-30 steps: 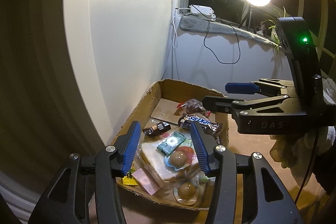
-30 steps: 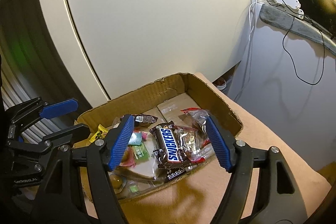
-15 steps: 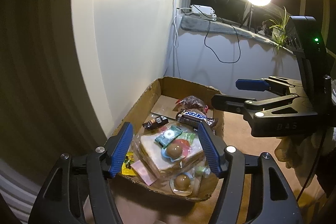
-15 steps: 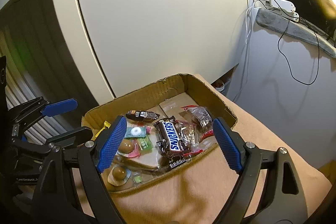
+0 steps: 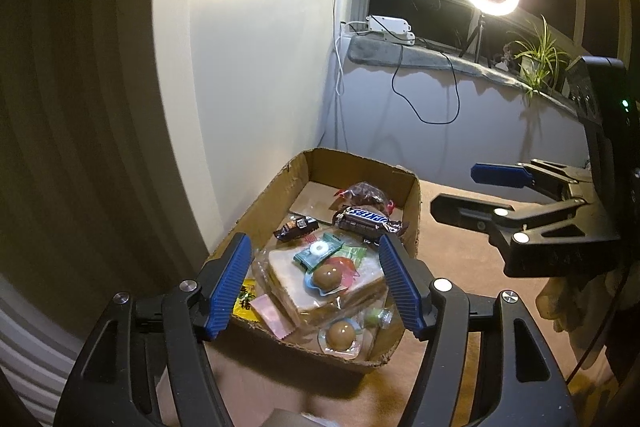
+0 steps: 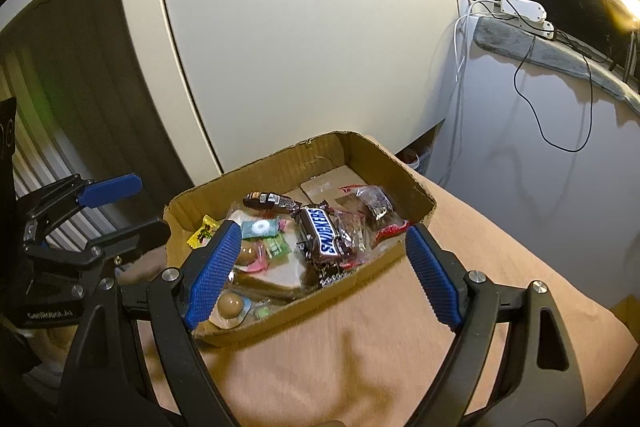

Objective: Organize snacks

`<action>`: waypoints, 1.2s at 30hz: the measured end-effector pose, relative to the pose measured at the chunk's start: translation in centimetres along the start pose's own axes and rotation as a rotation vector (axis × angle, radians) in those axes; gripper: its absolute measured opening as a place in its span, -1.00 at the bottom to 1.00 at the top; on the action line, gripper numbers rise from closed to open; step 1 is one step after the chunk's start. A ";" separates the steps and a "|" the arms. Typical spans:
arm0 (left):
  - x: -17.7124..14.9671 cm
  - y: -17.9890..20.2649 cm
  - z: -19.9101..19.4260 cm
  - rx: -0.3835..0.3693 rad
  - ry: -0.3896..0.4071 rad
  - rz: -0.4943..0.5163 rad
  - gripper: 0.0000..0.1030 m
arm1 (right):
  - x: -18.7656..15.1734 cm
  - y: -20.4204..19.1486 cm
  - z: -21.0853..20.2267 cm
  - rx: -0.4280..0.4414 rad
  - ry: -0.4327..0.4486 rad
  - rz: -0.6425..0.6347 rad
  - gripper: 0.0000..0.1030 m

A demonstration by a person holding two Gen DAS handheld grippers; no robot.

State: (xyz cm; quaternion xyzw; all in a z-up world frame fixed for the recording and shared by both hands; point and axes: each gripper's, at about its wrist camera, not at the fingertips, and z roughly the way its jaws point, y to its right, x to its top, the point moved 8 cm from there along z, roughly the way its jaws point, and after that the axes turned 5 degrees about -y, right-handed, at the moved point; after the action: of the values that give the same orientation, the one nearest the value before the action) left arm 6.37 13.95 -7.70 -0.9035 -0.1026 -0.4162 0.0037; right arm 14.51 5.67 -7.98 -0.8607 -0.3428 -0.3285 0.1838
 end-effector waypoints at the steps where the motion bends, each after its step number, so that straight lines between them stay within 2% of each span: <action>1: 0.0 0.0 -0.1 0.003 0.002 -0.002 0.31 | -0.1 0.0 -0.2 -0.004 0.003 -0.001 0.68; 4: -0.1 0.0 -0.2 0.011 0.006 -0.004 0.35 | -0.6 -0.2 -0.8 -0.022 0.014 -0.009 0.71; 6: -0.2 0.0 -0.4 0.017 0.010 -0.004 0.35 | -0.7 -0.3 -1.2 -0.030 0.021 -0.014 0.87; 8: -0.2 0.1 -0.5 0.025 0.016 0.000 0.36 | -0.8 -0.3 -1.7 -0.040 0.037 -0.018 0.90; 24: -0.4 0.6 -1.0 0.035 0.025 0.002 0.39 | -1.6 0.2 -3.4 -0.054 0.062 -0.011 0.90; 28: -0.6 0.8 -1.2 0.036 0.024 0.004 0.50 | -1.8 0.5 -3.6 -0.054 0.065 -0.005 0.90; 36: -0.9 1.1 -1.7 0.038 0.026 0.002 0.50 | -2.5 0.5 -3.7 -0.052 0.060 -0.006 0.90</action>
State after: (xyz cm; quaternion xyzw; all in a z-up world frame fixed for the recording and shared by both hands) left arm 4.74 12.53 -7.16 -0.8978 -0.1095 -0.4259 0.0226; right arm 11.88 2.12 -7.09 -0.8539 -0.3308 -0.3636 0.1707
